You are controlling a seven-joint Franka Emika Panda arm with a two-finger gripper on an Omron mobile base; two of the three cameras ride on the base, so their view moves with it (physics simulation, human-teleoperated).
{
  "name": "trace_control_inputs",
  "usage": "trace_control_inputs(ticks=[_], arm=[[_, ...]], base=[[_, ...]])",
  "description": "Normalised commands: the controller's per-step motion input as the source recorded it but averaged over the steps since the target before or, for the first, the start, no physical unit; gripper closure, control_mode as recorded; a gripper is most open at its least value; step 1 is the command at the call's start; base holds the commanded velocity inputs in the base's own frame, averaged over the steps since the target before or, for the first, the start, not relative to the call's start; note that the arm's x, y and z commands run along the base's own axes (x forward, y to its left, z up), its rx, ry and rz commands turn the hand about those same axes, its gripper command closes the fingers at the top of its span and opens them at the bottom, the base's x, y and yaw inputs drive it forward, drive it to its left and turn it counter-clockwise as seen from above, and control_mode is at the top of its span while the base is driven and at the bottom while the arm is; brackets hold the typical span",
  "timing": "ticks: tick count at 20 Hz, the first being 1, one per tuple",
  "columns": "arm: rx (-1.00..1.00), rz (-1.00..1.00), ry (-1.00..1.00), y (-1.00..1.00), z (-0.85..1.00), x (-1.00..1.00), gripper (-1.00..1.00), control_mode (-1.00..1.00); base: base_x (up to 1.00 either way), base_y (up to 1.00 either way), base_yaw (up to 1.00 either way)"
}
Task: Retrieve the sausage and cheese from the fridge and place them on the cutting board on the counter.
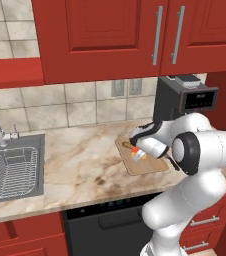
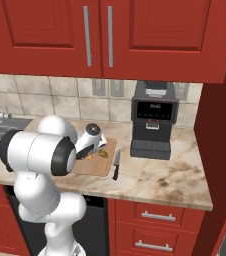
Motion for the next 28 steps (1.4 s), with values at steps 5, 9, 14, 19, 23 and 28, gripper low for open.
trace_control_inputs(ticks=[5,9,14,19,23,28], arm=[[0.00,0.02,-0.03,0.00,-0.11,0.17,1.00,-1.00],[0.00,0.01,-0.03,0.00,-0.15,0.02,1.00,-1.00],[0.00,0.04,-0.08,0.00,-0.04,-0.17,-1.00,-1.00],[0.00,0.00,0.00,-0.01,0.05,-0.25,-1.00,-1.00],[0.01,0.00,0.00,0.00,0.27,-0.17,-1.00,-1.00],[0.15,0.00,0.03,-0.04,0.39,-0.17,-1.00,-1.00]], base=[[0.00,0.00,0.00],[0.00,0.00,0.00],[0.00,0.00,0.00],[0.00,0.00,0.00],[0.00,0.00,0.00],[0.00,0.00,0.00]])
